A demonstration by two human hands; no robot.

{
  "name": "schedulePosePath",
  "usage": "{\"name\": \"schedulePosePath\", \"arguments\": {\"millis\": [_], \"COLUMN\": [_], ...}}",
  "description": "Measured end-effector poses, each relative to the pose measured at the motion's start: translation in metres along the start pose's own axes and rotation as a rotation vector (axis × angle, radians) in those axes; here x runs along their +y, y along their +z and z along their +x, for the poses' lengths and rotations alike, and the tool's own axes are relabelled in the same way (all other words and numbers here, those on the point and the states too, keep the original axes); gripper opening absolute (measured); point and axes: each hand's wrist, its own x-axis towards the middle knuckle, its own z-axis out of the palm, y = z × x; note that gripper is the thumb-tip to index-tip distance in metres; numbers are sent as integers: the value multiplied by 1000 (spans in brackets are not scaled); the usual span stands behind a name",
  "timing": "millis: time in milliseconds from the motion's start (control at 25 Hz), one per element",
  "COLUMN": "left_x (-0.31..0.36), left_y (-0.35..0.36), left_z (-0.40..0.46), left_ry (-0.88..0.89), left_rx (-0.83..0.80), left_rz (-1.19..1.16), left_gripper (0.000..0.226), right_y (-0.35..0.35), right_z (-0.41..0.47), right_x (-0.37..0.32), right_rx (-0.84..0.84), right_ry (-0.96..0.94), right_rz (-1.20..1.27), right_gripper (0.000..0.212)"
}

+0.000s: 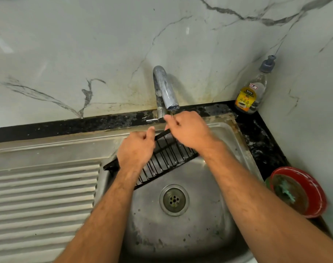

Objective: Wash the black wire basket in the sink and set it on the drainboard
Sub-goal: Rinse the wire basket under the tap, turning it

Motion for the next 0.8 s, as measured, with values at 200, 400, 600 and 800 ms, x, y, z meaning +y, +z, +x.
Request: {"name": "schedulePosePath", "arguments": {"millis": [200,400,600,800], "left_x": [-11,-5,21,1], "left_y": [3,10,9,19], "left_z": [-7,-14,-13,-1], "left_ry": [-254,-238,-9,-400], "left_rx": [29,-136,-179,43], "left_rz": [-380,-401,-601,-879], "left_gripper": [55,85,57,33], "right_y": [-3,2,1,2], "right_z": [-22,-25,-3,-6], "right_x": [14,-14,-30,-8], "right_rx": [-52,0,-66,-94], "right_ry": [254,185,327,213], "right_rz": [502,41,-181,-209], "right_gripper": [66,58,47,47]}}
